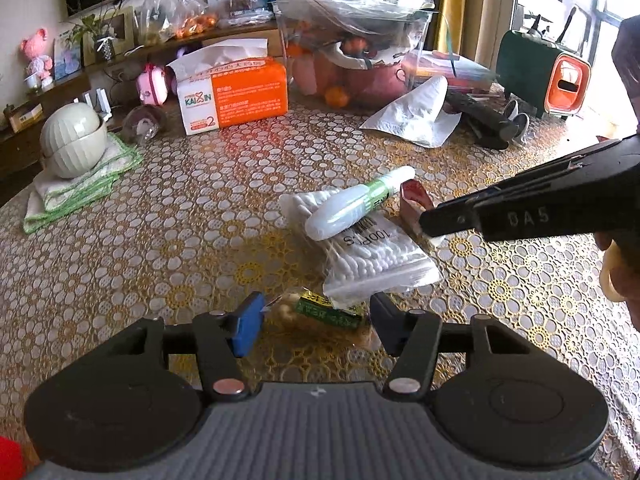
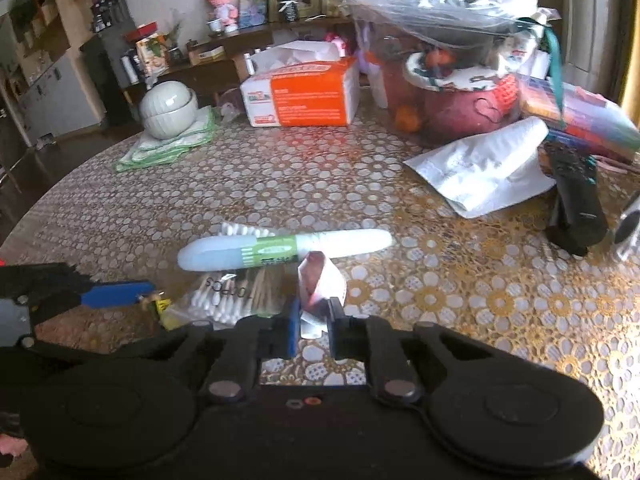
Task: Organize objects
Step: 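Grasp small red-white packet with right tool while left tool grasps yellow-green snack stick, then lift red-white packet with right tool while left tool lifts snack stick toward box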
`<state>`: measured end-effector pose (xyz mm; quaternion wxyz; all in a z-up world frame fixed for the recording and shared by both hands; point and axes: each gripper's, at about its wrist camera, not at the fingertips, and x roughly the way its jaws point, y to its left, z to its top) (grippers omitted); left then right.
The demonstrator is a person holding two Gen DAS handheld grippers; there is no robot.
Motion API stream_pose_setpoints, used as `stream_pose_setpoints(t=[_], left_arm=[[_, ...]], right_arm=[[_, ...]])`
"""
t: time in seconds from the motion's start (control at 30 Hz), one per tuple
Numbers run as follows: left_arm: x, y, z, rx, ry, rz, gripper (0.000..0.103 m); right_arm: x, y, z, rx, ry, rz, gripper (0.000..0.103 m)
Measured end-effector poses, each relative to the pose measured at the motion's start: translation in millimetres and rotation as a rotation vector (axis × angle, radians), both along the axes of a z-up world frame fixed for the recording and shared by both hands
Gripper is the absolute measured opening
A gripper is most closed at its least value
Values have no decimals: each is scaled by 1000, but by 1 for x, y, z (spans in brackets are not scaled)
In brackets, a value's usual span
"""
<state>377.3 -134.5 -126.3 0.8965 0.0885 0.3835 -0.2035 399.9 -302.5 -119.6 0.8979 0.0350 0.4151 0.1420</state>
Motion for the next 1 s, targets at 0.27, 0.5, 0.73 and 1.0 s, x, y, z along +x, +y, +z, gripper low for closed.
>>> stream_pose_setpoints(t=[0.27, 0.5, 0.73, 1.0], left_arm=[[-21, 11, 8, -46, 19, 35, 49], [-47, 22, 14, -78, 41, 52, 37], [-73, 30, 18, -97, 42, 68, 32], [-109, 45, 33, -135, 9, 104, 17]], right_arm=[[-23, -8, 10, -10, -21, -27, 1], [-52, -11, 20, 1, -27, -16, 1], [-90, -6, 27, 9, -25, 15, 1], [-131, 5, 45, 11, -48, 43, 1]])
